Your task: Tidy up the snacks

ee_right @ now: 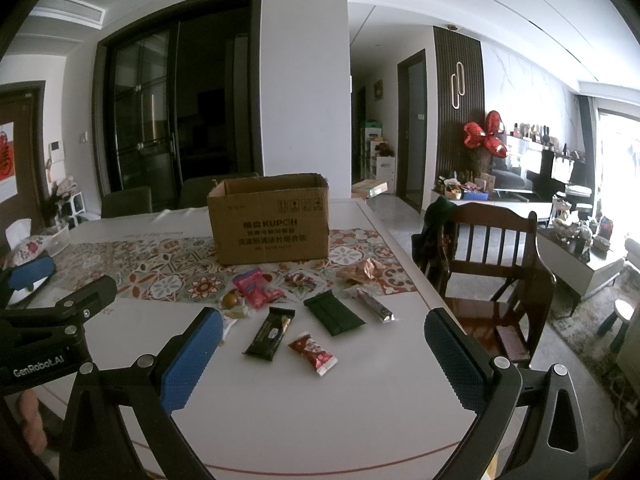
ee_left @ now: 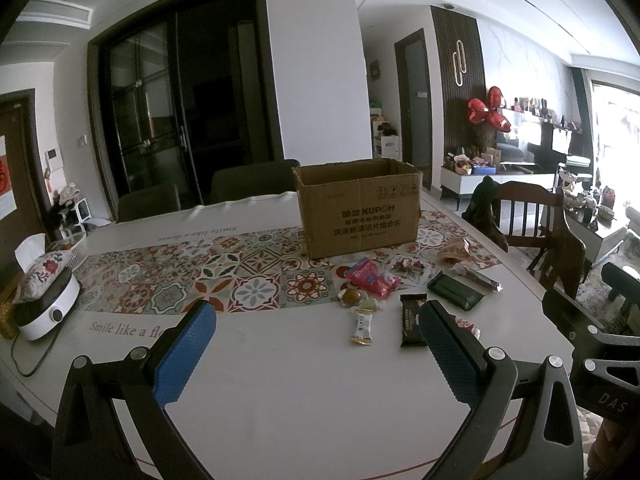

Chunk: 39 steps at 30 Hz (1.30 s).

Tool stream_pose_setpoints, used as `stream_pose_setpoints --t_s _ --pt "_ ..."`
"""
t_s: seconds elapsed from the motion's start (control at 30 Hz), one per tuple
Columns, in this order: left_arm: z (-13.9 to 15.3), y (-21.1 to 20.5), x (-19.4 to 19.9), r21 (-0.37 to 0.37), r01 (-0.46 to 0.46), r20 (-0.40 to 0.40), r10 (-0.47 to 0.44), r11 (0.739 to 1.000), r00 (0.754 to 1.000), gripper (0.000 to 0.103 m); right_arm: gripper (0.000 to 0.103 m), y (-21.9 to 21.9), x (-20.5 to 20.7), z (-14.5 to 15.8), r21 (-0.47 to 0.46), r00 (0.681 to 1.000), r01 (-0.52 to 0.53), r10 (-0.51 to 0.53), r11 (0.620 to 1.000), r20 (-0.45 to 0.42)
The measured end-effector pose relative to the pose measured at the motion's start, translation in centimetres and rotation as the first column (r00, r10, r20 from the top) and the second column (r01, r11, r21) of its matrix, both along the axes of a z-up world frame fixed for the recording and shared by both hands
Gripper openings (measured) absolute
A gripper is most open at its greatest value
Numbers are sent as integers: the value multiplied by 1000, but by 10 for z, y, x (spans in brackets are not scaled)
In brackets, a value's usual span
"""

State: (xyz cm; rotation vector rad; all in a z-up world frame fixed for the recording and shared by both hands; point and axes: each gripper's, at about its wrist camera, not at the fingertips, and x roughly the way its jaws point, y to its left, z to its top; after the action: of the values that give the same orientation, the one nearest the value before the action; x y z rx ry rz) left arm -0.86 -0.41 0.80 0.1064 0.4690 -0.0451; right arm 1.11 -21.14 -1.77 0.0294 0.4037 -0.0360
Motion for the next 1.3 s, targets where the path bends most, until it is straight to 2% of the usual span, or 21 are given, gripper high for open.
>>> stream_pose_setpoints --t_s 0.33,0.67,0.87,1.0,1.07,1.2,1.3 --pt "-3 6 3 -2 -6 -7 6 1000 1000 103 102 -1 1 -2 -1 1000 0 0 1000 -9" --pt "-20 9 22 -6 4 -70 -4 1000 998 102 102 6 17 -17 -7 997 -27 26 1000 -69" --pt "-33 4 41 7 16 -114 -15 1000 993 94 102 8 39 -29 2 990 -51 51 999 -134" --pt "-41 -2 55 15 40 -142 -37 999 989 85 101 7 55 -39 10 983 -65 66 998 -172" --pt "-46 -5 63 19 53 -162 -50 998 986 83 95 6 64 -44 21 978 -70 72 997 -197" --pt "-57 -11 79 18 67 -200 -62 998 978 76 91 2 80 -55 41 966 -75 82 996 -244" --pt "-66 -14 92 12 76 -237 -71 997 969 72 84 1 92 -63 45 958 -81 90 996 -272"
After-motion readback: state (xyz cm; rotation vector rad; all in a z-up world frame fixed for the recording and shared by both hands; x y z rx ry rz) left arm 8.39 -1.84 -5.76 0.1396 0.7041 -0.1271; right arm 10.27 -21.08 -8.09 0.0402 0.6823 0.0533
